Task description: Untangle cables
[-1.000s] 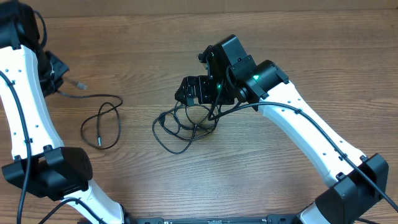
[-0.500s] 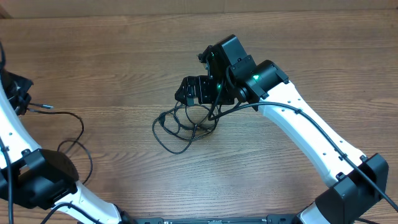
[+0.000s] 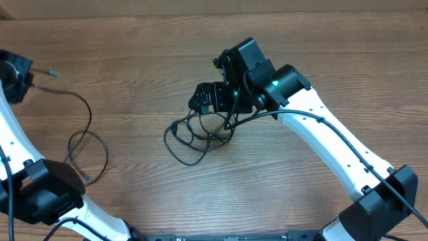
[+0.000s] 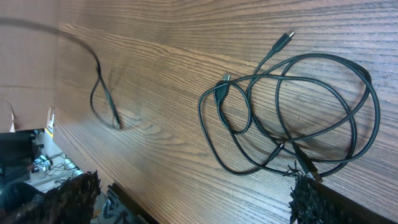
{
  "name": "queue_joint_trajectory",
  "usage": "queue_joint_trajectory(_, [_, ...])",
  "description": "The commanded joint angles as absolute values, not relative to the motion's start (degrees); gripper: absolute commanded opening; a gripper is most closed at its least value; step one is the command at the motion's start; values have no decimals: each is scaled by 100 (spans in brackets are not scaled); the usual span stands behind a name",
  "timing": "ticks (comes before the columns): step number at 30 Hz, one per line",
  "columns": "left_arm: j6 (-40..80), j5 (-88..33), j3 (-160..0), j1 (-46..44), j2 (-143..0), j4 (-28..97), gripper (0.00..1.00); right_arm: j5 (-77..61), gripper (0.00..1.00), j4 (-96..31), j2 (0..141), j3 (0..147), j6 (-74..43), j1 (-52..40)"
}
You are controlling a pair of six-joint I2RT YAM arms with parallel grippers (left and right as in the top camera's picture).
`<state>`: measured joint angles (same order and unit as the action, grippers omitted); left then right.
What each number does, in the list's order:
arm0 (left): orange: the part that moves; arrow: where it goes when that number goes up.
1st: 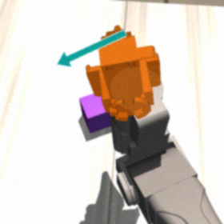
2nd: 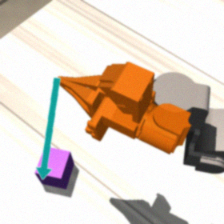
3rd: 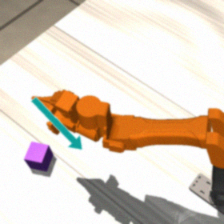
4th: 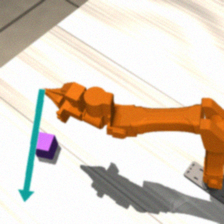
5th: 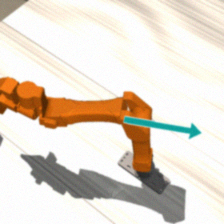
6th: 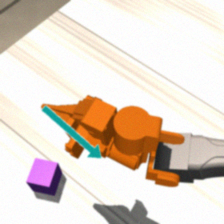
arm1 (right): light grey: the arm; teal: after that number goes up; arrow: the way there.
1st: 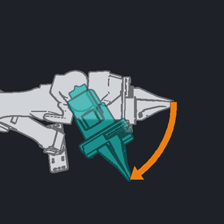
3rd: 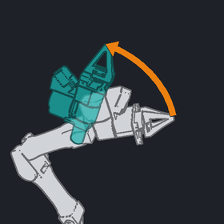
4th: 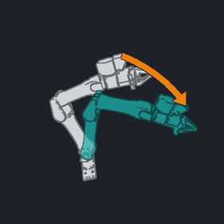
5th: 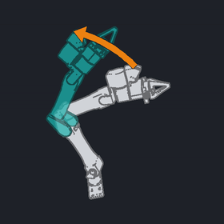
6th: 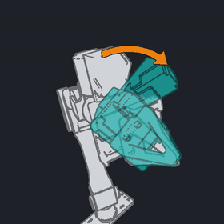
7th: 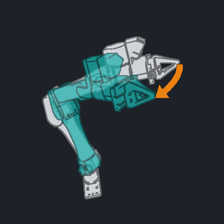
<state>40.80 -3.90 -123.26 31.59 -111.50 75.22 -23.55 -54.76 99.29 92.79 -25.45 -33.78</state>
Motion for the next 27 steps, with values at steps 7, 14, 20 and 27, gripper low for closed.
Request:
queue_joint_trajectory(7, [4219,-2355,-12348,3109,-11089,5505,4,-2314,100,-5481,9979,9445,-2305,-3369])
queue_joint_trajectory(14, [4195,-1033,-12346,2941,-11100,5837,4,-2314,100,-5457,9979,9445,-2307,-3369])
queue_joint_trajectory(20, [4016,58,-12315,2578,-11286,6796,4,-2316,100,-5382,9981,9445,-2309,-3369])
queue_joint_trajectory(27, [4032,67,-12298,2287,-11708,7620,4,-2316,100,-5374,9981,9445,-2309,-3369])
